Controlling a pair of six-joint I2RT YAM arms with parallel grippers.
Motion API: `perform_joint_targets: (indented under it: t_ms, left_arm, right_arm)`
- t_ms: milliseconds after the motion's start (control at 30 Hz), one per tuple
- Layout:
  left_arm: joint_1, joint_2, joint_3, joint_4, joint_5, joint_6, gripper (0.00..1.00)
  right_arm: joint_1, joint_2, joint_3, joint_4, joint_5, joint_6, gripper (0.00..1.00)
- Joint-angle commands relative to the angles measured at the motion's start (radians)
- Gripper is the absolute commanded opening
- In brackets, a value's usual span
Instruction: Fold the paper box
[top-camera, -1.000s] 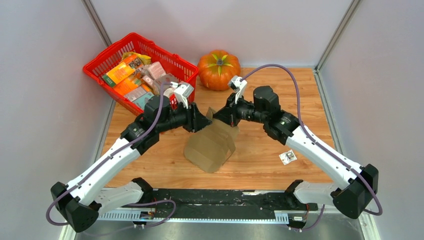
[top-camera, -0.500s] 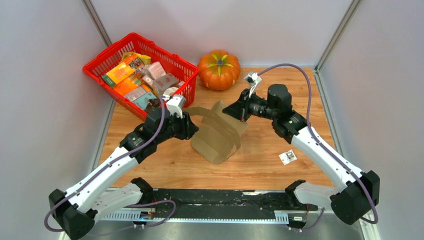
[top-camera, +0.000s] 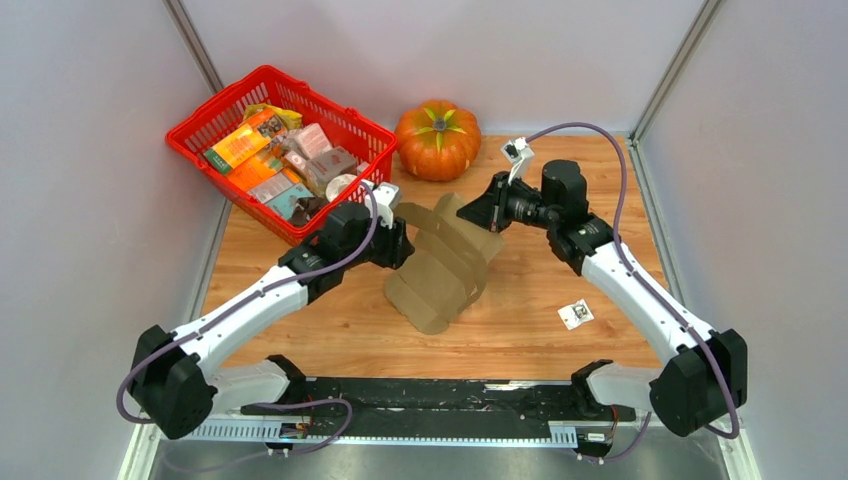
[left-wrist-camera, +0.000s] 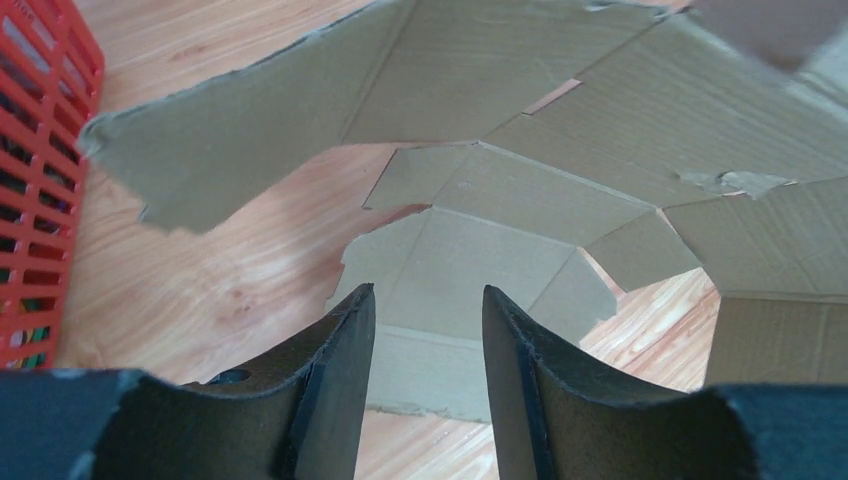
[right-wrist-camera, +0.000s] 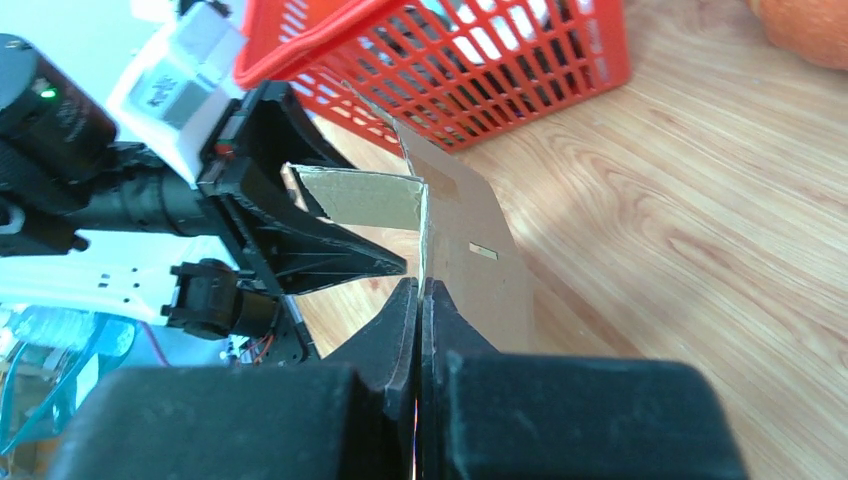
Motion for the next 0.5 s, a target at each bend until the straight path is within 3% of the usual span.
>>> perform_joint_targets:
  t_ms: [0,467]
  left_arm:
    - [-0.004,0.056,0.064,0.086,0.043,0.024,0.51]
    - [-0.002,0.418,0.293,0.038,0.155,0.019,0.52]
  right_arm:
    - [-0.033,0.033,0.010,-0.033,0.071,-0.037,0.00]
    - [-0.152,0.193,-0.046,-0.030,0.119,-0.150,0.00]
